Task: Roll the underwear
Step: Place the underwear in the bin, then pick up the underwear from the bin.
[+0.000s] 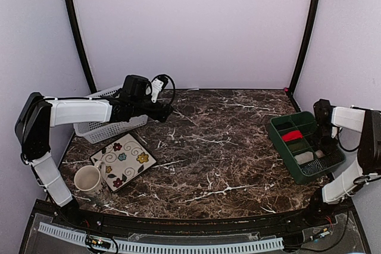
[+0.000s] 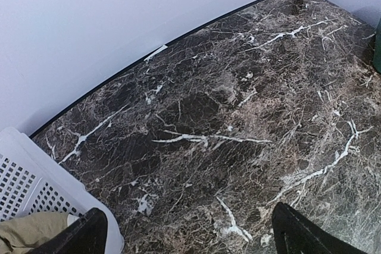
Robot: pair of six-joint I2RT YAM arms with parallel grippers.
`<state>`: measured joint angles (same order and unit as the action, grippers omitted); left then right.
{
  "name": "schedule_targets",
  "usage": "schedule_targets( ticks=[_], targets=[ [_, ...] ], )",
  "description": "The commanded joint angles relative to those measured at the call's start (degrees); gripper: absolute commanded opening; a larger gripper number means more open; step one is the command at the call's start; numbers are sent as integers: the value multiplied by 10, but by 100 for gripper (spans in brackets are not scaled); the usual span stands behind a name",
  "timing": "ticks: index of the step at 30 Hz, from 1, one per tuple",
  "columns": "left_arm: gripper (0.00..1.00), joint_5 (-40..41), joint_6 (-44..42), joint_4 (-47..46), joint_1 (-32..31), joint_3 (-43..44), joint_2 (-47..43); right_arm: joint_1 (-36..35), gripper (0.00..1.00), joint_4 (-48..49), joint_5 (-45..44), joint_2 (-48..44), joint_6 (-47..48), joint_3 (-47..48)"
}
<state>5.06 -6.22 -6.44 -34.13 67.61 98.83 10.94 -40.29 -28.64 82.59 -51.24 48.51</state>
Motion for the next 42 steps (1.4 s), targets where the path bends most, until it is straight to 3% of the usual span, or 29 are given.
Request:
schedule_targets(
  ticks=[1, 7, 16, 22, 26, 30, 35, 42],
  targets=[
    [99, -2, -4, 3, 1, 6, -10, 3, 49, 15, -1, -12, 0, 5],
    [99, 0, 0, 17, 2, 16, -19, 3, 61, -11, 9, -45, -13, 27],
    [99, 14, 45, 121, 32, 95, -38, -2, 98, 6, 98, -128, 39, 60],
    [99, 39, 58, 227, 79, 182, -40, -19, 100, 21, 135, -146, 85, 99],
    [99, 44, 91, 281, 143, 208, -38, -48, 100, 64, 188, -148, 142, 121],
    [99, 15, 127, 340, 219, 225, -16, -79, 100, 102, 245, -140, 200, 142],
    [99, -41, 171, 334, 299, 199, 1, -108, 100, 124, 274, -119, 239, 168],
    [96, -31, 175, 385, 315, 241, 118, -129, 100, 130, 294, -87, 261, 190]
  ],
)
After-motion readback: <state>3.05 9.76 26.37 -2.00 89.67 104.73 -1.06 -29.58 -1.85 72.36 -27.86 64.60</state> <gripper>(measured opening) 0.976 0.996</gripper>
